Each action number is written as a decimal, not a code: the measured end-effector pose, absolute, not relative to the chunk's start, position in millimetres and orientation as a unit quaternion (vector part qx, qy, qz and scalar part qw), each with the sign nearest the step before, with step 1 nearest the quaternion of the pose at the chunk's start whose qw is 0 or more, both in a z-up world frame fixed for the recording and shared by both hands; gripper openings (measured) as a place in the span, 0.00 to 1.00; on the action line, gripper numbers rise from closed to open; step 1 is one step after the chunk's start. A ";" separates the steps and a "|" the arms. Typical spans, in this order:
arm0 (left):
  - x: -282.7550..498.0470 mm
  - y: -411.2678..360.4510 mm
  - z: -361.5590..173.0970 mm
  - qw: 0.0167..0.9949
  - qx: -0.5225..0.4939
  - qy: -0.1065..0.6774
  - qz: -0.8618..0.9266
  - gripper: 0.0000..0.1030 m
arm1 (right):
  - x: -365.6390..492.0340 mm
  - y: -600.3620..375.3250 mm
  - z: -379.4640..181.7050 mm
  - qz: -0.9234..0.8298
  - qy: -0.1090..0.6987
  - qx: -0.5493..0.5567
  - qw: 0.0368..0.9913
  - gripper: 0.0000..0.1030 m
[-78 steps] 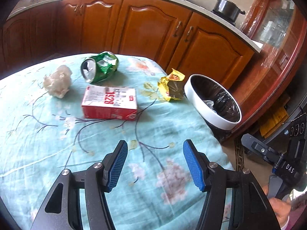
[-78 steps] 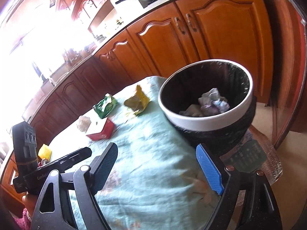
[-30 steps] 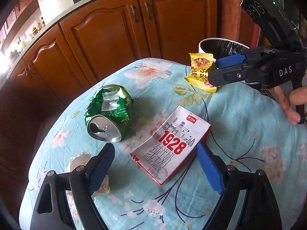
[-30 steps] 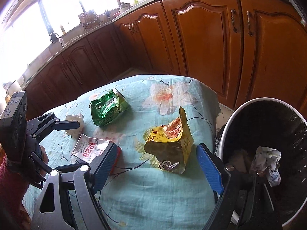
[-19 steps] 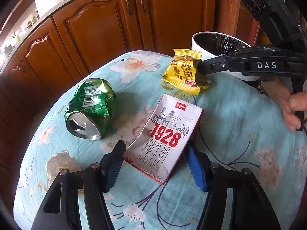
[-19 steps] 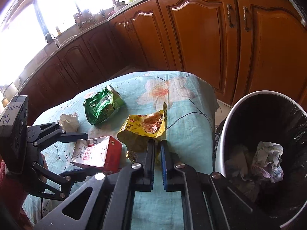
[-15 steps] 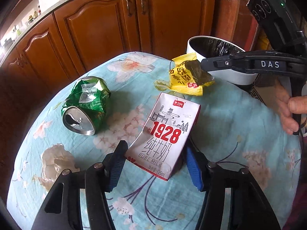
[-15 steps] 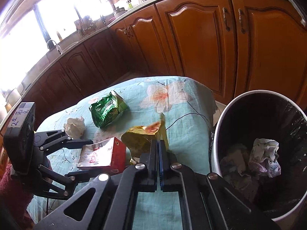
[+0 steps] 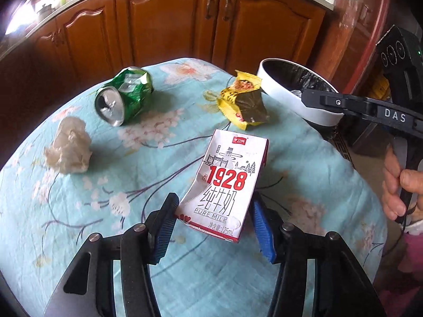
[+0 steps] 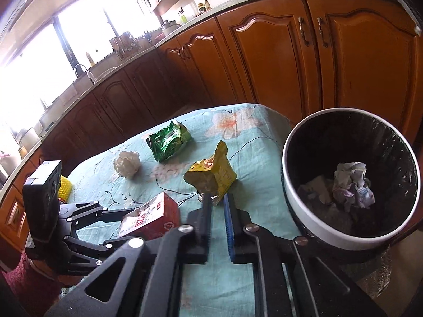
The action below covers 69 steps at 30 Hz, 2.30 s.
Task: Collect trash
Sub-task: 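Carry the milk carton and chip bag over the bin and open both tools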
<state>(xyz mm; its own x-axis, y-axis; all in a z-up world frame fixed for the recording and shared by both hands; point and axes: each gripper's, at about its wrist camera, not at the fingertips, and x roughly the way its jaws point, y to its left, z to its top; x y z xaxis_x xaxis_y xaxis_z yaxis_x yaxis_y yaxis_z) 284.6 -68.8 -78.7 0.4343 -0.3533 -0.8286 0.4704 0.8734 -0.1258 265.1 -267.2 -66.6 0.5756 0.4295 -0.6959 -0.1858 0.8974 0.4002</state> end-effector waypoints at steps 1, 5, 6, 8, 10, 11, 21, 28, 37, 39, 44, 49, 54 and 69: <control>281.6 -62.8 -77.8 0.847 0.050 0.474 -0.234 0.51 | 267.2 -263.5 -67.3 0.178 0.425 0.140 0.877 0.41; 271.3 -49.3 -74.9 0.857 0.015 0.473 -0.205 0.51 | 281.3 -247.3 -76.4 0.175 0.428 0.122 0.878 0.47; 269.9 -50.6 -73.9 0.859 0.018 0.471 -0.198 0.51 | 287.4 -242.7 -80.5 0.172 0.432 0.117 0.878 0.47; 268.0 -54.9 -73.2 0.862 0.022 0.471 -0.187 0.52 | 298.0 -233.4 -89.1 0.165 0.438 0.098 0.878 0.44; 267.8 -61.6 -74.8 0.863 0.027 0.471 -0.183 0.52 | 306.8 -227.8 -97.9 0.149 0.446 0.079 0.879 0.41; 268.3 -65.1 -76.3 0.862 0.030 0.472 -0.183 0.52 | 309.9 -227.2 -101.7 0.144 0.450 0.076 0.878 0.22; 271.4 -86.5 -82.4 0.868 0.019 0.451 -0.205 0.49 | 270.5 -256.1 -69.1 0.147 0.418 0.114 0.889 0.00; 265.2 -102.4 -63.9 0.872 -0.003 0.441 -0.214 0.49 | 236.1 -292.5 -55.9 0.128 0.406 0.142 0.894 0.00; 261.6 -149.3 -53.7 0.870 0.020 0.436 -0.229 0.49 | 206.6 -340.0 -56.1 0.087 0.401 0.168 0.896 0.00; 260.5 -159.8 -52.2 0.869 0.025 0.435 -0.235 0.49 | 204.0 -348.5 -56.7 0.078 0.402 0.169 0.897 0.00; 263.0 -182.8 -47.2 0.867 0.036 0.430 -0.248 0.49 | 203.1 -367.7 -54.7 0.061 0.399 0.172 0.898 0.00; 269.2 -201.1 -41.7 0.867 0.046 0.425 -0.254 0.49 | 205.2 -385.1 -52.3 0.047 0.394 0.174 0.901 0.00; 278.8 -216.5 -37.5 0.868 0.054 0.421 -0.259 0.49 | 211.2 -398.0 -49.2 0.037 0.386 0.172 0.906 0.00; 321.3 -253.8 -33.5 0.867 0.069 0.421 -0.257 0.49 | 239.0 -422.6 -54.7 0.009 0.400 0.153 0.904 0.01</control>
<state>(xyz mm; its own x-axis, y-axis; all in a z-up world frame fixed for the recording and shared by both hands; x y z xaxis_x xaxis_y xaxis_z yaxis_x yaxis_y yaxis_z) 321.3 -253.8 -33.5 0.5125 -0.3881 -0.7659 0.5039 0.8582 -0.0977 239.0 -422.6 -54.7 0.6800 0.1378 -0.7201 0.1067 0.9531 0.2831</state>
